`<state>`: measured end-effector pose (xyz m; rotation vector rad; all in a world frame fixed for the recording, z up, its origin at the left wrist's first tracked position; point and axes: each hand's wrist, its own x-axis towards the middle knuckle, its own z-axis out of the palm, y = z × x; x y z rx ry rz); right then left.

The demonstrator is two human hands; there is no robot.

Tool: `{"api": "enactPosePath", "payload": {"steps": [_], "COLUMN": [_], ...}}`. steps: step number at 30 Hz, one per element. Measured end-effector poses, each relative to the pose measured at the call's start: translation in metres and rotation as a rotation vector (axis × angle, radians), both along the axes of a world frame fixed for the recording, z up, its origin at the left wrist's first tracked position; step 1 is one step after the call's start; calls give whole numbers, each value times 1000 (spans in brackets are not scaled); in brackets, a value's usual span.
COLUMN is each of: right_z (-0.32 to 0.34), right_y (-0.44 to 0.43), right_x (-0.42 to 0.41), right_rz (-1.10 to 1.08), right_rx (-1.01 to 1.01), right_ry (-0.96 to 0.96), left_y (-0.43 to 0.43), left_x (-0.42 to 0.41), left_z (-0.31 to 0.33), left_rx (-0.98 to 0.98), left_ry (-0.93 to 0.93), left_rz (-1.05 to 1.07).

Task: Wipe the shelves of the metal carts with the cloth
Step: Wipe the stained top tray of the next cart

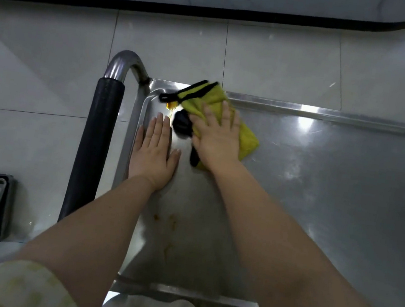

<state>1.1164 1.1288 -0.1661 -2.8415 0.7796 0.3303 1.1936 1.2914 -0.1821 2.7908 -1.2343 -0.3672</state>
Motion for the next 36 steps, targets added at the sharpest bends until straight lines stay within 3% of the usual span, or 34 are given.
{"api": "enactPosePath", "payload": {"steps": [8, 18, 22, 30, 36], "right_z": [6, 4, 4, -1, -4], "right_y": [-113, -108, -80, 18, 41], "right_x": [-141, -132, -107, 10, 71], "right_rz": [-807, -837, -733, -271, 108], "right_rx": [14, -26, -25, 4, -37], "right_ry": [-33, 17, -17, -54, -33], "left_y": [-6, 31, 39, 41, 44], "left_x": [-1, -38, -42, -40, -36], "left_z": [0, 14, 10, 7, 3], "left_rx": [51, 82, 108, 69, 47], "left_ry": [-9, 29, -5, 14, -1], "left_rz": [-23, 50, 58, 64, 76]}}
